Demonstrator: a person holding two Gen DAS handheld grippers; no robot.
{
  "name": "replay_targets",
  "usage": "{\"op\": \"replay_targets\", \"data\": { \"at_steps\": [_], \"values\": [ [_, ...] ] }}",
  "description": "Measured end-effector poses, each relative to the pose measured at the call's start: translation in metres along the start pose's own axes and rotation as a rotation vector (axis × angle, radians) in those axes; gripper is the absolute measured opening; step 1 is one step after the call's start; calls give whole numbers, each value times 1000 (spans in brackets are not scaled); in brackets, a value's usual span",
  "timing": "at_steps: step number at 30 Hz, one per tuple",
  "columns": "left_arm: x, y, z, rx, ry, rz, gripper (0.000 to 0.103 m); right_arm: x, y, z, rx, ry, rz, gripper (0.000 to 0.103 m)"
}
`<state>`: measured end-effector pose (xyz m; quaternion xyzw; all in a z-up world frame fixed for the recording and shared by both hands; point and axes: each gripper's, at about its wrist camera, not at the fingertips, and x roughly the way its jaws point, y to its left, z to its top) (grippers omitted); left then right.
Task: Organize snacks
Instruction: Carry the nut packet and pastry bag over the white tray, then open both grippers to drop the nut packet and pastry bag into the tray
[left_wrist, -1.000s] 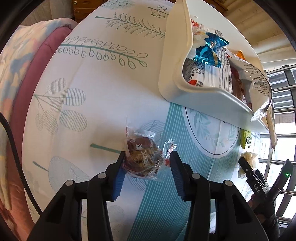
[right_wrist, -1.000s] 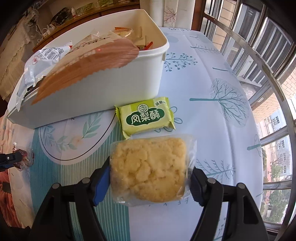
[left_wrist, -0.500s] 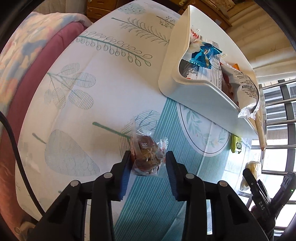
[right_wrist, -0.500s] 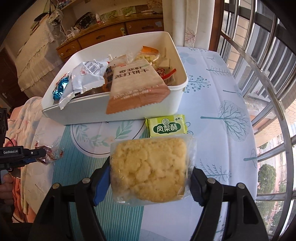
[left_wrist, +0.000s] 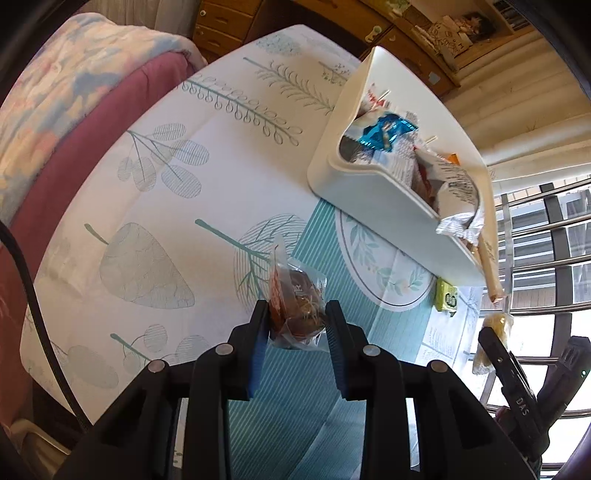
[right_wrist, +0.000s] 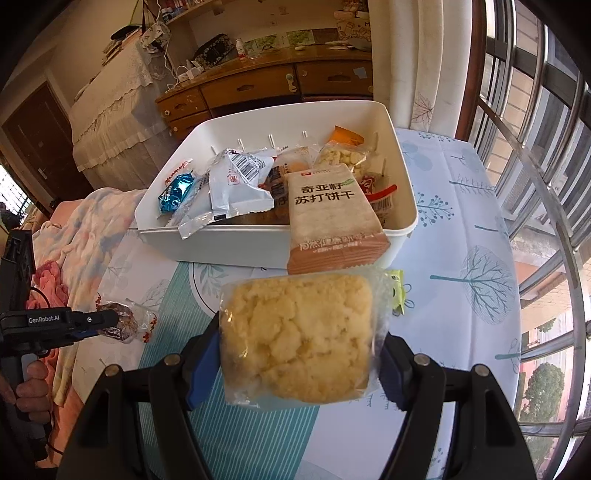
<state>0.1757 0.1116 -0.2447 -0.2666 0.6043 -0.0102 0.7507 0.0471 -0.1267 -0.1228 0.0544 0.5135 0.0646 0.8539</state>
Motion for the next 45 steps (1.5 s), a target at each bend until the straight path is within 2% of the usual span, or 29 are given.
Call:
{"op": "replay_targets", "data": {
  "at_steps": [10, 16, 22, 35, 45],
  "values": [
    [-49, -30, 17, 58, -94, -43, 29, 6, -6, 17, 0, -35, 7, 73],
    [-66, -60, 42, 123, -142, -69, 29, 11, -13, 38, 18, -65, 1, 73],
    [-71, -89, 71, 185, -162, -91, 29, 29, -15, 57, 24, -51, -22, 73],
    [-35, -131, 123, 308, -143, -103, 29, 59, -13, 82, 39, -63, -64, 73],
    [-9, -148, 134, 363, -132, -79, 30, 78, -16, 94, 77, -50, -48, 75]
  ]
}}
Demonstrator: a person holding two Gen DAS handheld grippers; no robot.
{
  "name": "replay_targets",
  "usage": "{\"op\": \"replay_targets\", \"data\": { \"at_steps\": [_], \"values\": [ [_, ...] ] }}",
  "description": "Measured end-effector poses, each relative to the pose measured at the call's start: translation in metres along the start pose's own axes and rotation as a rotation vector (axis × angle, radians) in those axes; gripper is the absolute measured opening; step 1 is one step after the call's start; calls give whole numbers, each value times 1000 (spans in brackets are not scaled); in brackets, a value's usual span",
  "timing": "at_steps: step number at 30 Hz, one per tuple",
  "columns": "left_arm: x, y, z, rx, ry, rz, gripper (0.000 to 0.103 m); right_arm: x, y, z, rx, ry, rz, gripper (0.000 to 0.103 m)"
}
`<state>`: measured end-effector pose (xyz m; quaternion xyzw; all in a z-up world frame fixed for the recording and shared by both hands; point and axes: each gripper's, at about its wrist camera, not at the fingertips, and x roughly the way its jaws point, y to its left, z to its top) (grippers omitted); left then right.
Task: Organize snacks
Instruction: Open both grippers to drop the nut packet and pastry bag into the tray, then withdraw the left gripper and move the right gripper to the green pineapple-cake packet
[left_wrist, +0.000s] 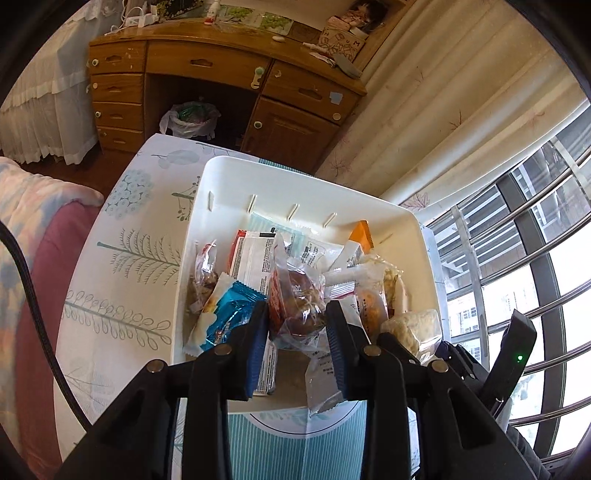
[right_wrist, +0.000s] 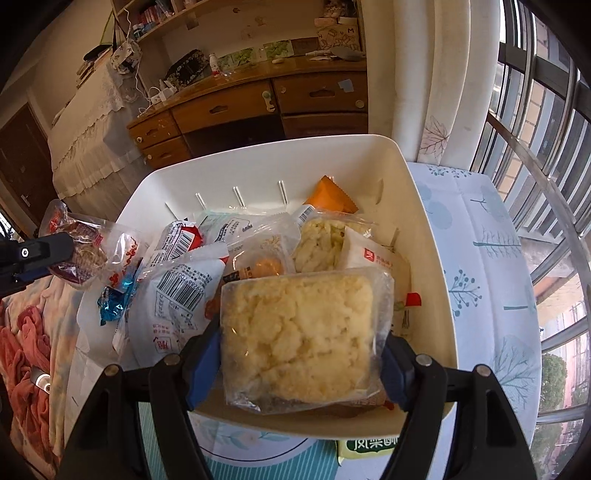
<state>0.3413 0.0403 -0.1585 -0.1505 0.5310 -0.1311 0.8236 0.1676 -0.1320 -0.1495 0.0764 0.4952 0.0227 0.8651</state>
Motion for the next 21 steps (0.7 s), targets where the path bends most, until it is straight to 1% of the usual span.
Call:
{"op": "replay_targets", "data": {
  "at_steps": [1, 2, 3, 4, 5, 6, 8, 9, 11, 14, 21],
  "values": [
    [1, -1, 0, -2, 1, 6, 30, 0, 0, 0, 4, 3, -1, 75],
    [2, -2, -1, -1, 1, 11, 34, -1, 0, 0, 7, 7, -1, 76],
    [2, -2, -1, -2, 1, 10, 42, -2, 0, 0, 11, 12, -1, 77],
    [1, -4, -2, 0, 1, 0, 48, -3, 0, 0, 15, 16, 2, 78],
    [-1, -5, -3, 3, -7, -5, 60, -5, 0, 0, 21, 17, 5, 80],
    [-4, -7, -4, 5, -18, -1, 69, -8, 0, 0, 25, 12, 4, 83],
    [-10, -12, -6, 11, -38, 25, 75, -15, -1, 0, 29, -5, 11, 86],
    [-13, -14, -7, 10, -36, 46, 77, -19, -2, 0, 30, -10, 18, 87],
    [-17, -16, -11, -4, -28, 80, 77, -30, -2, 0, 30, -24, 27, 88],
    [-26, -16, -22, -46, -23, 103, 78, -46, -2, -2, 20, -46, 38, 88],
    [-59, -24, -63, -89, -62, 161, 80, -81, -10, -14, 6, -92, 71, 88]
  ]
}}
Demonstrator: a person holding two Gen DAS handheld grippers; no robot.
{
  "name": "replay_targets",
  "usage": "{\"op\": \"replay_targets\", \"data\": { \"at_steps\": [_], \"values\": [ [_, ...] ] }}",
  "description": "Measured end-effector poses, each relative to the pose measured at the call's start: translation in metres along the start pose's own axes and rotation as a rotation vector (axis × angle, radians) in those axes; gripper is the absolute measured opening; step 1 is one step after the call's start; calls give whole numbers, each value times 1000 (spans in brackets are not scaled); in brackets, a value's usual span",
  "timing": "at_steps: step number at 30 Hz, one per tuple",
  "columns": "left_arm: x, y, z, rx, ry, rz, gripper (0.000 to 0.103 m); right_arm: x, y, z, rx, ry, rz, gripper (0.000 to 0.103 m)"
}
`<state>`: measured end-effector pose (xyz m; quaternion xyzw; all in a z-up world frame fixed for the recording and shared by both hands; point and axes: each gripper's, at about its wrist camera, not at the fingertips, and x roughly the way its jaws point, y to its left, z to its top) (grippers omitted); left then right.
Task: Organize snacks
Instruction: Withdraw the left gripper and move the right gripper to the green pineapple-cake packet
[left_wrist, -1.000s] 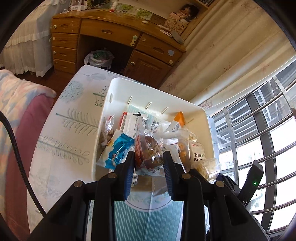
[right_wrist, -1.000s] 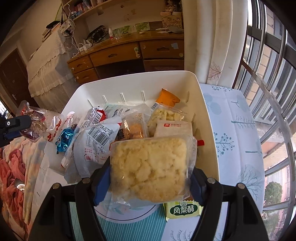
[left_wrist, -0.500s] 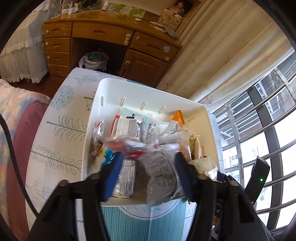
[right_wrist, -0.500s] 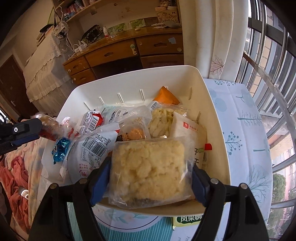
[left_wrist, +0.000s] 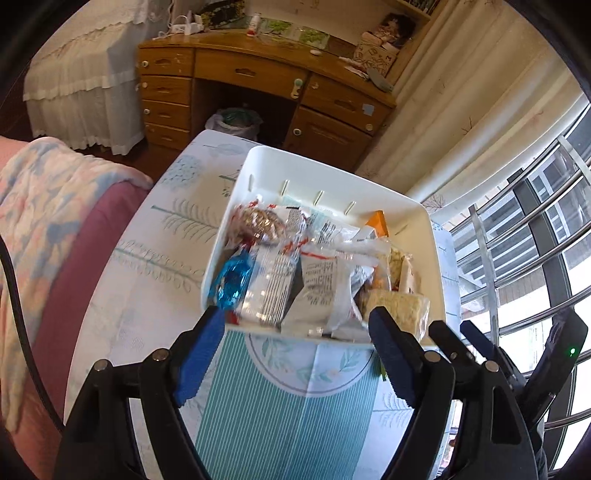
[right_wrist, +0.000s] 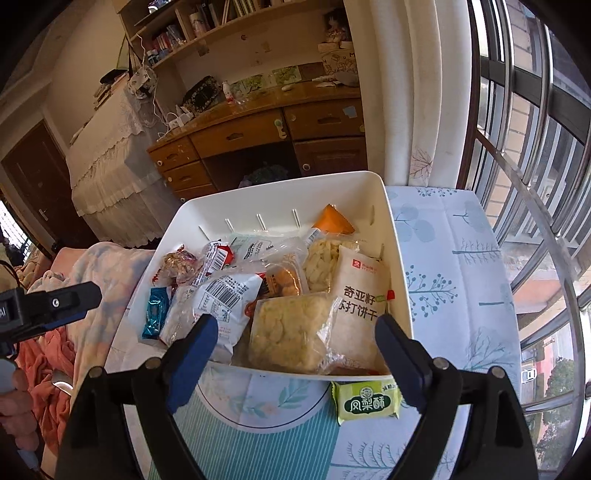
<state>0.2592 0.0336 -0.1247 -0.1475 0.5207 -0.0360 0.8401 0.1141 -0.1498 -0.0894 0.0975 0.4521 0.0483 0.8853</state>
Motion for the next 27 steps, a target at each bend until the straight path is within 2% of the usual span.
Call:
{"op": "replay_targets", "data": {
  "at_steps": [4, 13, 27],
  "values": [
    [-18, 1, -27, -14, -6, 28, 80, -14, -8, -10, 8, -22, 10, 88],
    [-36, 9, -85, -28, 43, 96, 80, -26, -26, -45, 11, -37, -22, 88],
    [-37, 26, -128, -27, 113, 204, 80, -1, -31, -103, -19, -53, -107, 88]
  ]
}}
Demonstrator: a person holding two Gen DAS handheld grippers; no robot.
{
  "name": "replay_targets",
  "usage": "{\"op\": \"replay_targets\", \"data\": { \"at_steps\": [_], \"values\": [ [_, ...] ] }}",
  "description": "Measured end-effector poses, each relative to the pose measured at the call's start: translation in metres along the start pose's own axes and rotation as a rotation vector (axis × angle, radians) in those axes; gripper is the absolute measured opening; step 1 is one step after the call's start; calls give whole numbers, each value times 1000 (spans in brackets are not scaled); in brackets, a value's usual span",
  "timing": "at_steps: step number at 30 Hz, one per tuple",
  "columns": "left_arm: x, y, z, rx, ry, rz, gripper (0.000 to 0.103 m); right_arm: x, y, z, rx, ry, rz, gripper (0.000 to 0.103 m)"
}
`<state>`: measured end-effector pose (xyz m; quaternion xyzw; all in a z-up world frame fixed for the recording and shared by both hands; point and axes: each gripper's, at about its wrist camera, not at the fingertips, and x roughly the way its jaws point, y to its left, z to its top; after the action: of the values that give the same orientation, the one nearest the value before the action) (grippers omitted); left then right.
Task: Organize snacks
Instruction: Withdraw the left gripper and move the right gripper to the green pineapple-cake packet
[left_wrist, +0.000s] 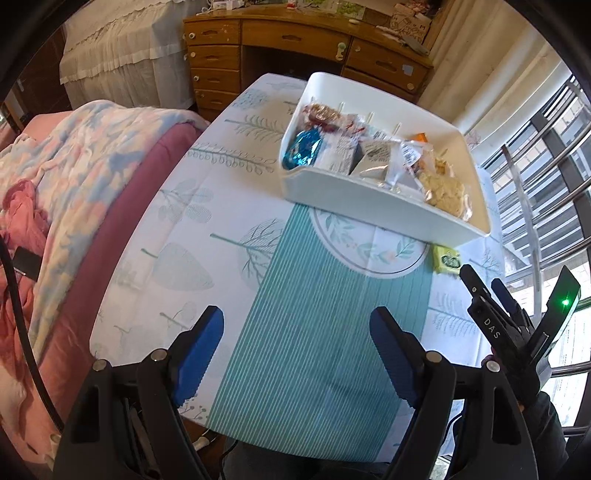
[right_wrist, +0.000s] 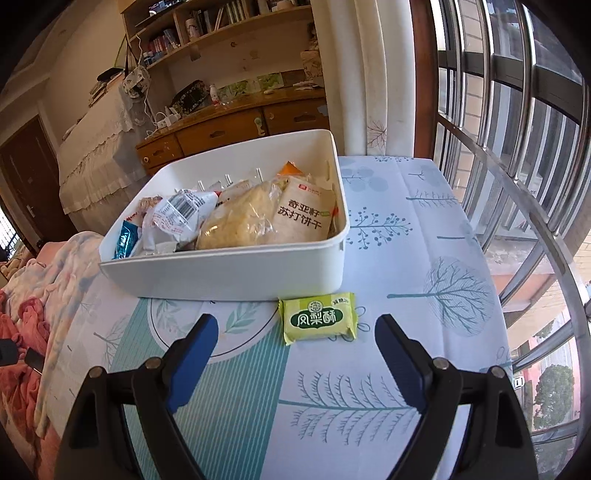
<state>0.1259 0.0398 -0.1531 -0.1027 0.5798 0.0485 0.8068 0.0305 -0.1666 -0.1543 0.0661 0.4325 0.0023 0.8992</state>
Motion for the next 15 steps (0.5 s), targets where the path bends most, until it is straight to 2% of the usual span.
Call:
{"op": "replay_targets", "data": {
  "at_steps": [9, 15],
  "values": [
    [10, 7, -8, 9, 50, 84, 80, 39, -2, -12, -34, 47, -96, 85],
    [18, 4, -6, 39, 87, 133, 81, 61, -9, -12, -26, 69, -121, 81]
  ]
}}
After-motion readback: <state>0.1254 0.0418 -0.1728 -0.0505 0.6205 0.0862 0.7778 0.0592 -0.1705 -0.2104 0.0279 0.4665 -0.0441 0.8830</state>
